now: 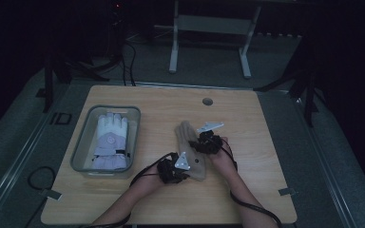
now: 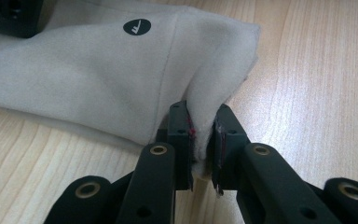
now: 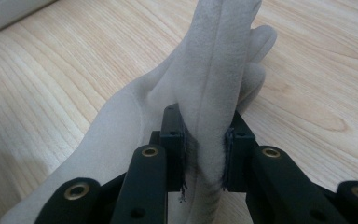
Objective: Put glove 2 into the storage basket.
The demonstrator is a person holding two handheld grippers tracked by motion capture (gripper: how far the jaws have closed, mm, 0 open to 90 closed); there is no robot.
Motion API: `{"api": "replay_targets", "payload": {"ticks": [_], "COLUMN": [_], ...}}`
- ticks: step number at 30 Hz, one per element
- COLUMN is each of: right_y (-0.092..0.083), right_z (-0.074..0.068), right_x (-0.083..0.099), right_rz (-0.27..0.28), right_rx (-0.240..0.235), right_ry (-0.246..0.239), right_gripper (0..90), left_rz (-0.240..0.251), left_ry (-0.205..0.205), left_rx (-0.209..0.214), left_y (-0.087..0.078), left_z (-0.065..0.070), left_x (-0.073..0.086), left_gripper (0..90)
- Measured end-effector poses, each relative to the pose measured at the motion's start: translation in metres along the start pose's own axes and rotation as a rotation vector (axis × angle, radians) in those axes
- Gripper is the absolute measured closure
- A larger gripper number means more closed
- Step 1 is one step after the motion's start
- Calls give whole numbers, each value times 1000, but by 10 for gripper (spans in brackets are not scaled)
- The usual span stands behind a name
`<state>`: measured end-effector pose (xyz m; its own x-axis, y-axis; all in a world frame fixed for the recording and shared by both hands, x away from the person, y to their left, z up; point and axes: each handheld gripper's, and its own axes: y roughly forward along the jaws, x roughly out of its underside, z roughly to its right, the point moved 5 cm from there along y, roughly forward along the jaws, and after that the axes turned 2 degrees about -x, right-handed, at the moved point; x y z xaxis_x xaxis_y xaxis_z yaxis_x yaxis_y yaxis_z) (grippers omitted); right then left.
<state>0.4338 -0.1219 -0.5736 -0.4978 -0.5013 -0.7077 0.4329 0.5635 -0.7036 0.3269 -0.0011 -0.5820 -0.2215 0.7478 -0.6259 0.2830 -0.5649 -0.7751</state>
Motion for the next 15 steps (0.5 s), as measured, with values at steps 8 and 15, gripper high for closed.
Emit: {"api": "replay_targets", "payload": {"ticks": [8, 15], "right_y": [-11, -19], "right_z": [-6, -15], "right_x": [-12, -26], "right_rz": [27, 57], "right_rx": [-2, -15], "right_ry": [10, 3], "right_gripper": [745, 745], "left_rz": [3, -4], "left_ry": [-10, -3], "left_rx": [-15, -19], "left_y": [-14, -34], "left_z": [0, -3], "left_x": [0, -3], "left_gripper": [814, 814]}}
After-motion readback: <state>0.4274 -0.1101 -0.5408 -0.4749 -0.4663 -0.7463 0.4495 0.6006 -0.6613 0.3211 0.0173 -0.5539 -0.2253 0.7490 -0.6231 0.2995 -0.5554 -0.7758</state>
